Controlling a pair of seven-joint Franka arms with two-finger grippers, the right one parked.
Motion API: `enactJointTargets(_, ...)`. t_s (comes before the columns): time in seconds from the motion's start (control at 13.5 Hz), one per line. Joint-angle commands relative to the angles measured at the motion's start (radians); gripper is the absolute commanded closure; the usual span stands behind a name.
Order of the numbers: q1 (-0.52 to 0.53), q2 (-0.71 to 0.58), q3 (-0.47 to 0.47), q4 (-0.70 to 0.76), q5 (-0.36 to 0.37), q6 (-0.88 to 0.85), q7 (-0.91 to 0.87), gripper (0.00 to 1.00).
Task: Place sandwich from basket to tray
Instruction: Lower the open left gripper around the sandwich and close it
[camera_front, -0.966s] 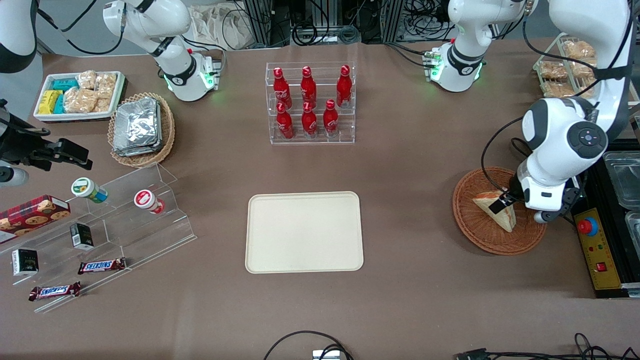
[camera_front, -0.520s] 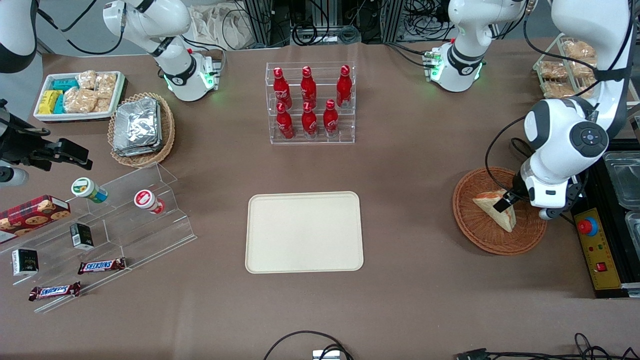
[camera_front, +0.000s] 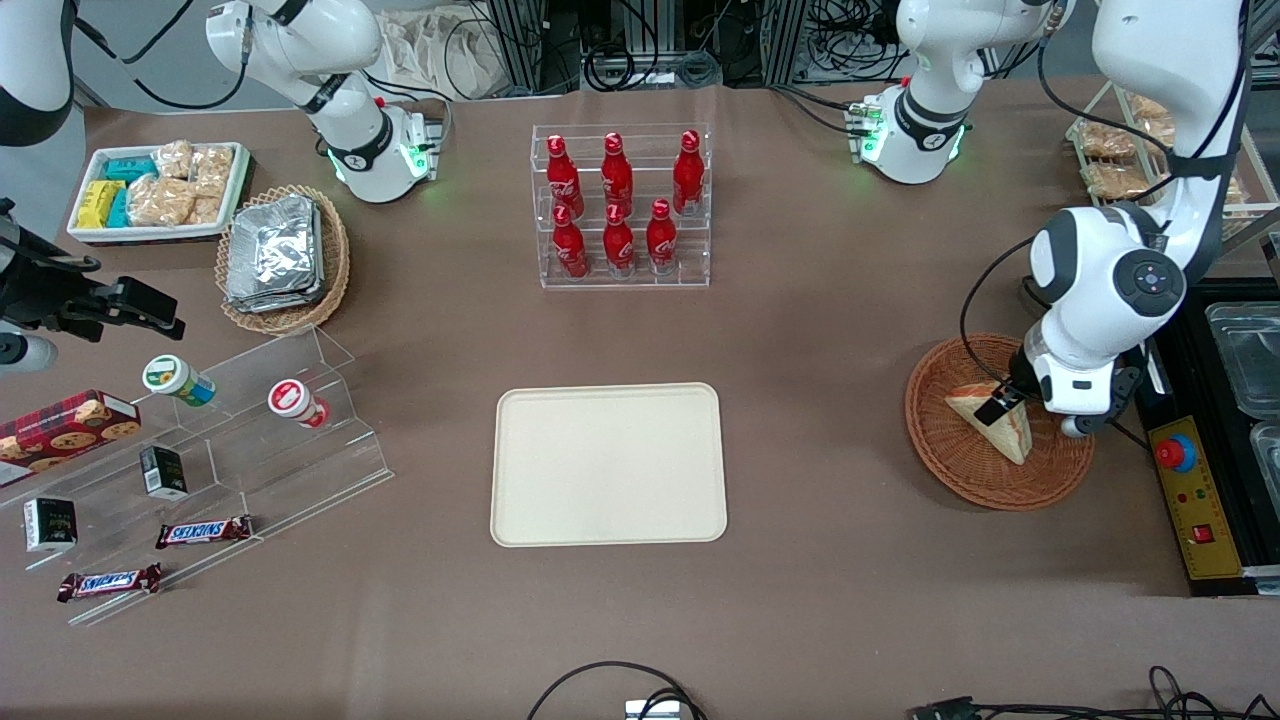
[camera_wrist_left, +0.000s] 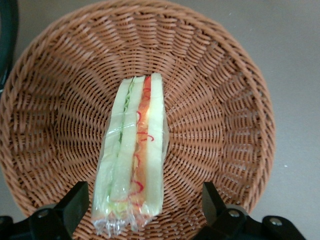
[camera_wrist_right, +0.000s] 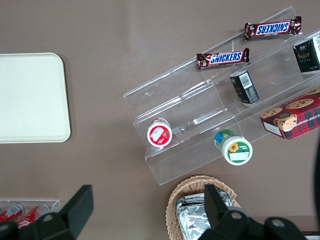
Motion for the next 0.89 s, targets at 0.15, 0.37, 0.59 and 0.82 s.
enactJointTargets(0.15,0.012,0.029,0.003,-0.056,0.014,0.117,-0.017,0.0)
enactJointTargets(0.37,0.012,0.033,0.003,-0.054,0.023,0.117,-0.015,0.37)
enactJointTargets(0.59,0.014,0.022,0.003,-0.05,0.027,0.112,-0.003,0.76)
enactJointTargets(0.82,0.001,-0.041,-0.002,-0.047,0.067,0.042,0.067,0.8)
